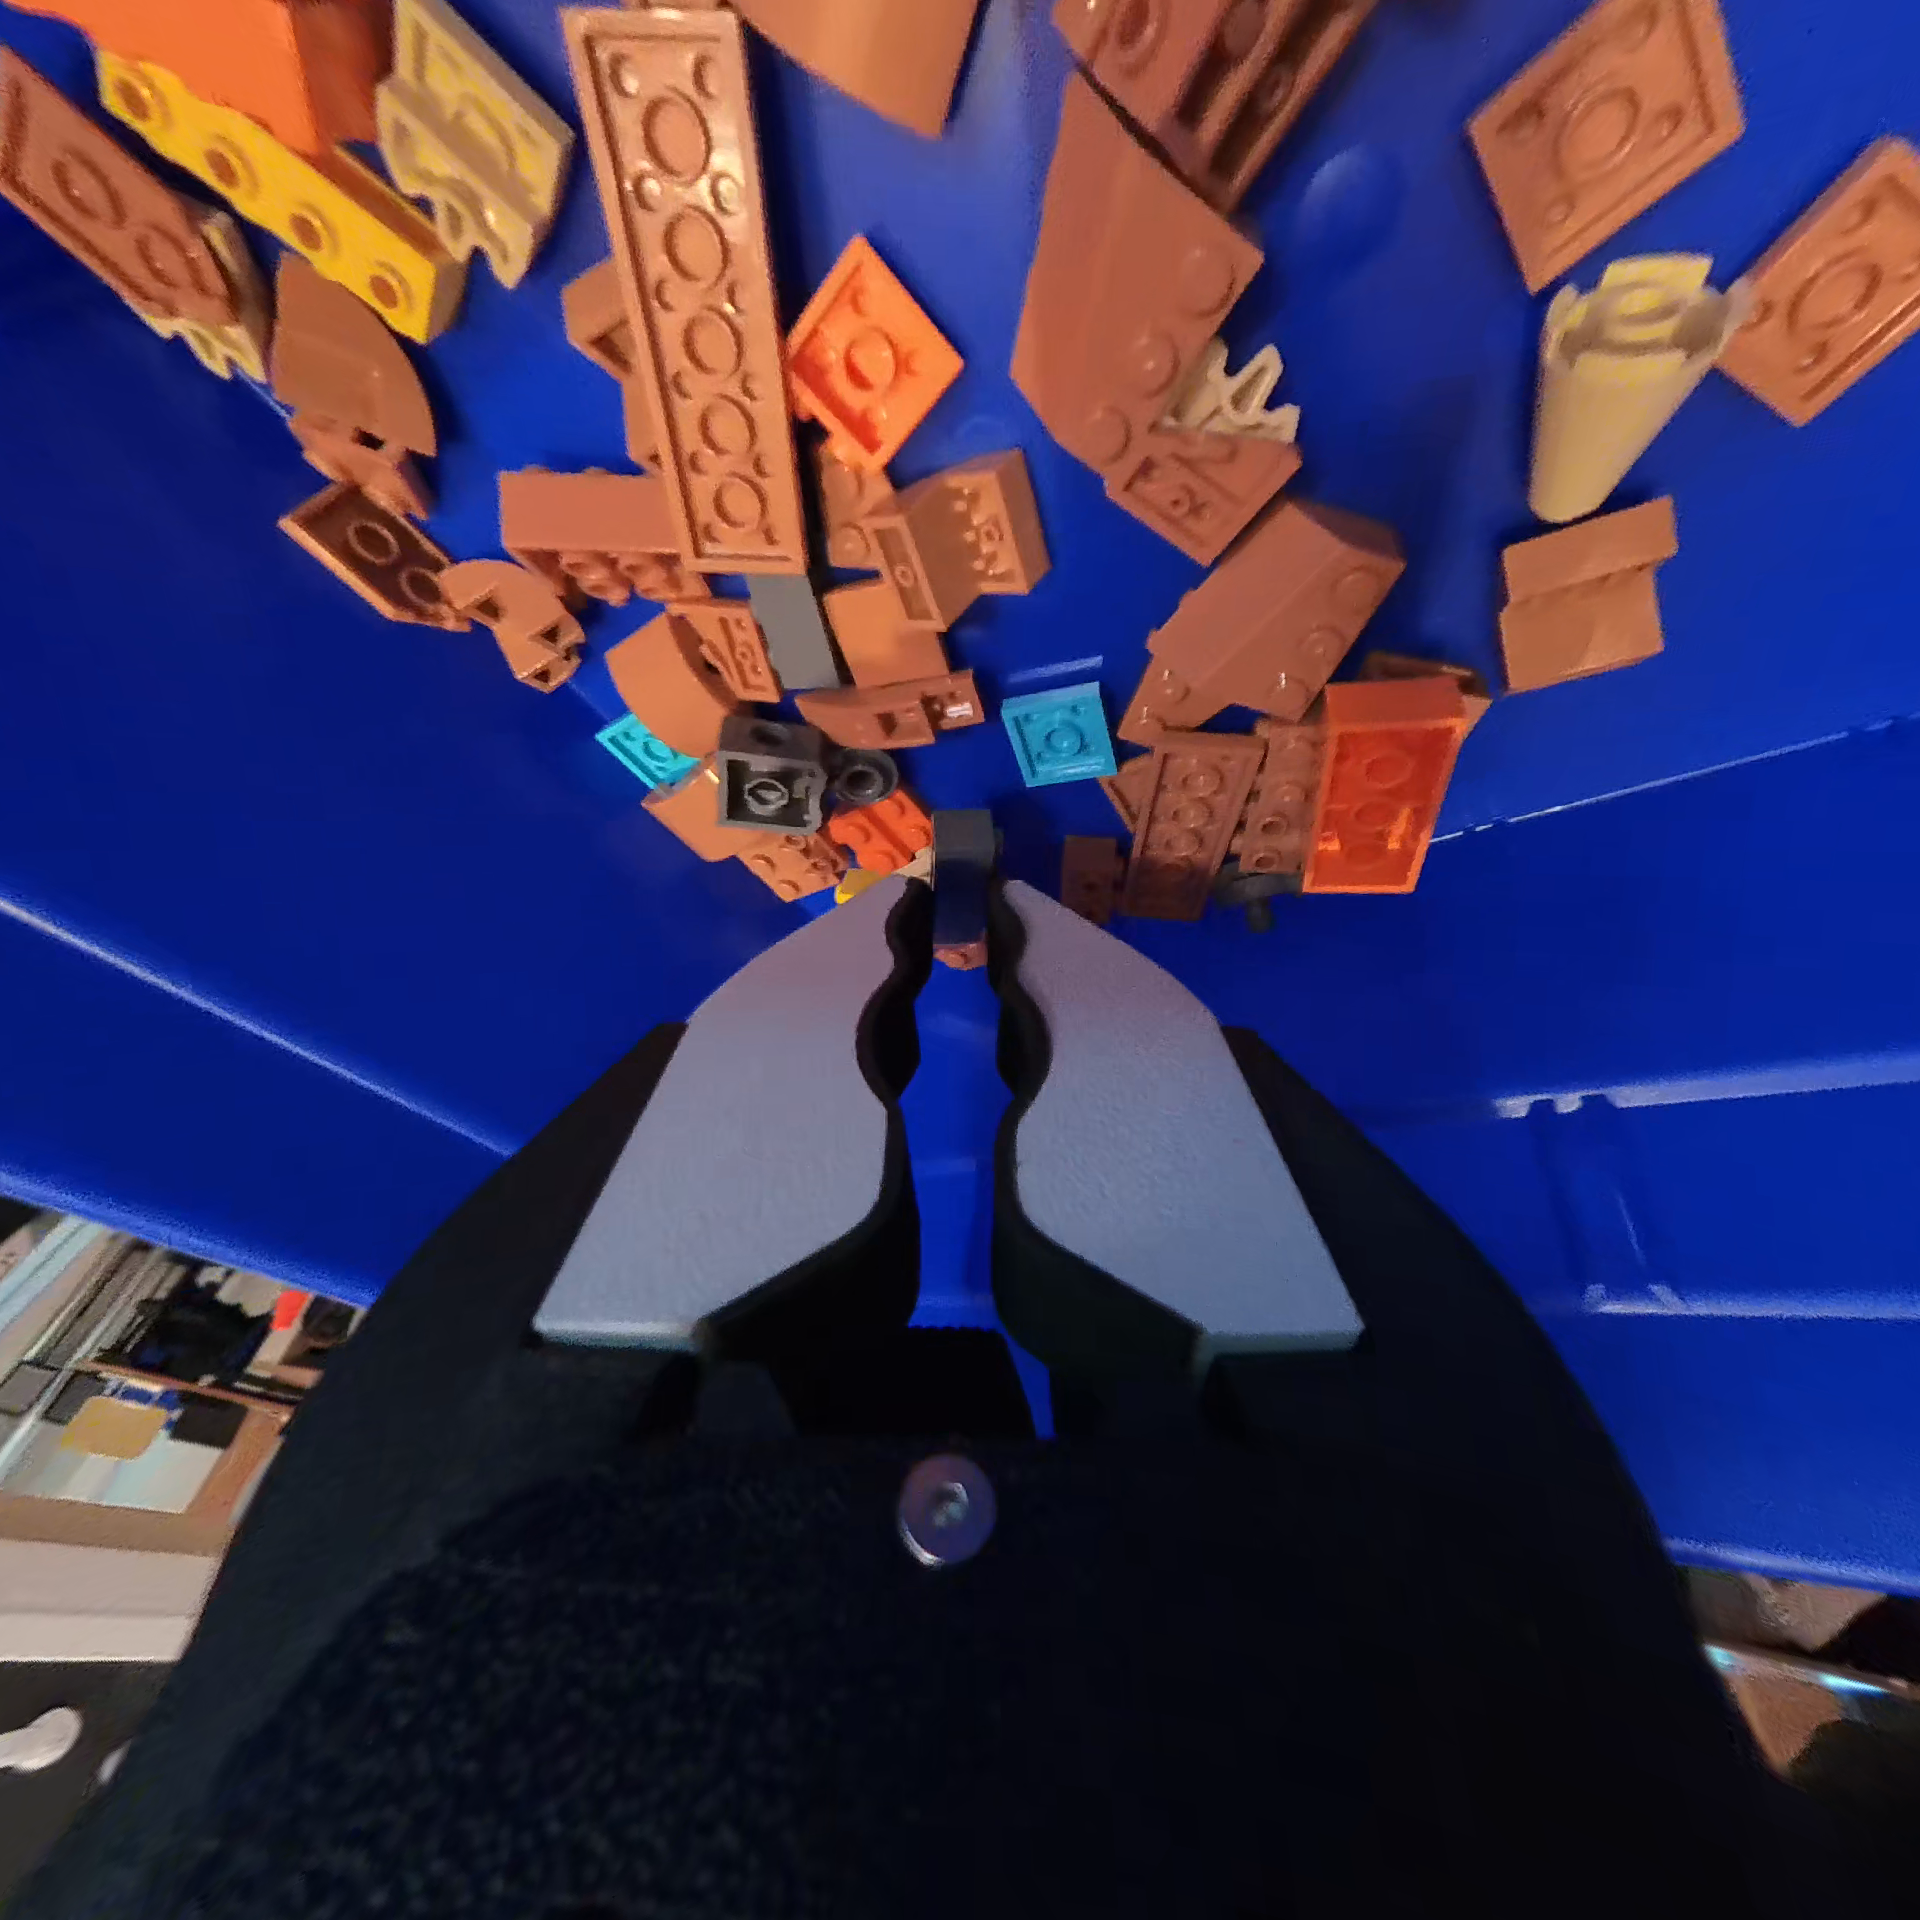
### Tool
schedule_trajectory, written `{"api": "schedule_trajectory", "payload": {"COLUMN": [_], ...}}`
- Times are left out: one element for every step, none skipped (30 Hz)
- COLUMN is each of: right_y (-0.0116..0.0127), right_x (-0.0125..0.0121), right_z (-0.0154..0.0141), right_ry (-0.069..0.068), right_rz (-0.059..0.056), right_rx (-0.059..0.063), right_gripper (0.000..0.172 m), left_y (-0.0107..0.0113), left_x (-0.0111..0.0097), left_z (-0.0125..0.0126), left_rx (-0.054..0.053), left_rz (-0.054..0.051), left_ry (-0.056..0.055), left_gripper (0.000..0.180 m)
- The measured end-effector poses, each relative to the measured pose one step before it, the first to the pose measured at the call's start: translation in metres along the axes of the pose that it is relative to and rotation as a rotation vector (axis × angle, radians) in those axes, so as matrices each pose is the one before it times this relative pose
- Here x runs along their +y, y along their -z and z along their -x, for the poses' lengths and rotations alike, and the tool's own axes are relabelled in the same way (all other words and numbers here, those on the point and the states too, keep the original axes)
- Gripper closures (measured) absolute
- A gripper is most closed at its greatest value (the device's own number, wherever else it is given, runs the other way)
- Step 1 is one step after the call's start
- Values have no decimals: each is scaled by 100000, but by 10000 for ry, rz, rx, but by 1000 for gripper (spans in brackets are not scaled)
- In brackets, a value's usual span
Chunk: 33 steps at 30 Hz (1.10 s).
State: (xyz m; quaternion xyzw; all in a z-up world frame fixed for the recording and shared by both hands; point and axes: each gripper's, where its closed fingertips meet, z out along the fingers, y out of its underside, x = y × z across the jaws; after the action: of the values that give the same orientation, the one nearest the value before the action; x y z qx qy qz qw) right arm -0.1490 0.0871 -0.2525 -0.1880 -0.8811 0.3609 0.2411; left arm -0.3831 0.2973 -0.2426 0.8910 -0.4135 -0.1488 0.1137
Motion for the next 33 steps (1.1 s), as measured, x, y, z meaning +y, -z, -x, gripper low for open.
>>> {"api": "schedule_trajectory", "payload": {"right_y": [5, 0, 5, -1, 5, 6, -6, 0, -6, 6, 6, -6, 0, 5, 4, -1, -1, 10, 7, 5, -10, 0, 0, -5, 5, -1, 0, -1, 10, -6, 0, -6, 5], "right_x": [5, -1, 0, -1, 1, -7, -2, 0, -2, 7, -7, -2, 0, 1, -2, -3, -1, -3, 0, 0, -5, 5, 11, -1, 1, -1, 0, -1, 7, -7, 0, -2, 7], "right_z": [-8, -6, 1, -6, 3, -5, -6, 3, -8, -6, -3, -8, -3, 4, 19, -1, -4, -6, 1, 2, -3, -2, -13, -4, 0, -11, -7, -4, -5, -4, -5, -8, -3], "right_ry": [3, 3, 4, 4, 4, 2, 0, 0, 2, 2, 1, 1, 3, 6, 8, 6, 3, 2, 6, 7, 2, -5, -7, -1, 6, 7, 3, 2, 5, 7, 4, 1, -1], "right_rz": [-1, 0, -1, -1, 0, 0, 0, 0, 0, 0, 0, 0, 0, 0, -3, -2, -1, -2, -6, -1, 2, 0, 0, 0, -1, -1, 0, -1, -1, -1, 0, 0, 0], "right_rx": [1, 2, 3, 3, 2, 0, -1, -2, -1, 0, -1, -1, 1, 0, -13, -3, 1, -2, -2, 1, -2, -5, -6, -2, 3, 5, 3, 2, 3, 3, 2, -1, -1], "right_gripper": [172, 172, 172, 172, 172, 172, 172, 172, 172, 172, 172, 172, 172, 172, 172, 172, 172, 172, 172, 172, 172, 172, 172, 172, 172, 172, 172, 172, 172, 172, 172, 172, 172], "left_y": [77, 78, 119, 149, 165, 194, 159, 109, 9, -87, -162, -206, -199, -191, -160, -152, -156, -162, -136, -84, -22, -30, -45, -23, -22, 10, 7, 4, 26, 52, 90, 144, 181], "left_x": [-21, -11, -82, -184, -330, -433, -409, -368, -330, -245, -131, -21, 3, 37, 68, 65, 66, 90, 139, 106, -11, -61, -77, -181, -66, -18, -3, -44, -52, -14, 9, -39, -106], "left_z": [18, 203, 160, -113, -293, -286, -276, -298, -294, -239, -187, -126, 28, 55, -2, -2, 6, 14, 22, 79, 15, -50, -47, -20, -91, -76, -22, -22, 8, 12, 45, 85, 56], "left_rx": [-22, -171, -145, 47, 151, 141, 135, 151, 137, 116, 125, 129, 53, 54, 95, 105, 93, 66, 61, 13, 24, 68, 66, 20, 61, 6, -35, -39, -56, -73, -127, -175, -138], "left_rz": [26, 39, -24, -110, -212, -285, -252, -197, -162, -92, -31, 11, -13, -26, -30, -34, -30, 7, 65, 80, 10, 1, 2, -52, 24, 13, 3, -39, -81, -81, -84, -118, -159], "left_ry": [125, 73, 54, 37, -18, -63, -57, -102, -133, -109, -23, 29, 31, 50, 76, 82, 75, 75, 85, 82, 44, 26, 6, -24, -81, -80, -83, -47, -30, -56, -102, -133, -118], "left_gripper": [168, 162, 160, 160, 160, 160, 161, 165, 167, 167, 167, 166, 166, 166, 165, 165, 165, 165, 164, 163, 163, 163, 163, 165, 167, 169, 170, 174, 174, 174, 174, 174, 174]}}
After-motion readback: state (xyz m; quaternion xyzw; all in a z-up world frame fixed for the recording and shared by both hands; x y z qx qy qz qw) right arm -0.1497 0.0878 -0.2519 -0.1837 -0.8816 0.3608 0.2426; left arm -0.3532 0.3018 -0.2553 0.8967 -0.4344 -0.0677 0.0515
